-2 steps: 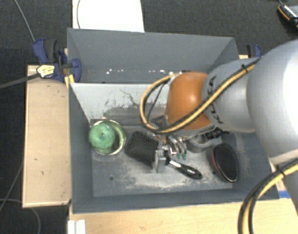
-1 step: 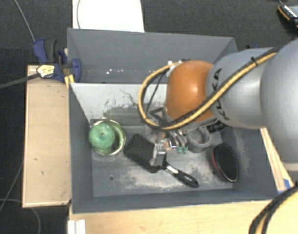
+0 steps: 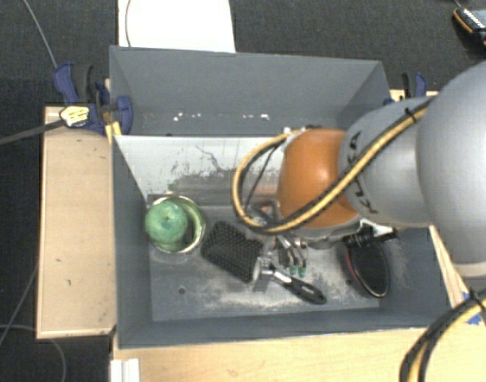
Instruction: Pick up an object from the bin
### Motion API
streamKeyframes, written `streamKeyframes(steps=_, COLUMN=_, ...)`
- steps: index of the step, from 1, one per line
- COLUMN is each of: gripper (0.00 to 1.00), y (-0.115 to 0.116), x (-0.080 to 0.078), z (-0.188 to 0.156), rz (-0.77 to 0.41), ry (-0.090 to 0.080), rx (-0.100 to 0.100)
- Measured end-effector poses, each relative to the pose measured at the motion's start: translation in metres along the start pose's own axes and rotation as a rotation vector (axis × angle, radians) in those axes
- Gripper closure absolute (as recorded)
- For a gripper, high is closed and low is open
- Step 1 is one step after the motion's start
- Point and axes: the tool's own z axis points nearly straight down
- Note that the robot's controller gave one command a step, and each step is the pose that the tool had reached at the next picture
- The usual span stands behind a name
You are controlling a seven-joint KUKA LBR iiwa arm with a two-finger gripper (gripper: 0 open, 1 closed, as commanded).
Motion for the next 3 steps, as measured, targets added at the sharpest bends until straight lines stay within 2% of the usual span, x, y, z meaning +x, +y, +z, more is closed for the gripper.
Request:
streamKeyframes(steps=1, gripper=0.0, y=0.004, x=-0.011, z=0.028, rz=0.019, ry=-0.014, rx=-0.003)
streamKeyframes(steps=2, gripper=1.0, y=0.019, x=-0.009, z=0.026, rz=0.052, ry=-0.021, rx=-0.006)
streamKeyframes(steps=3, gripper=1.0, y=0.019, x=-0.009, z=0.026, rz=0.052, ry=-0.021, rx=-0.006)
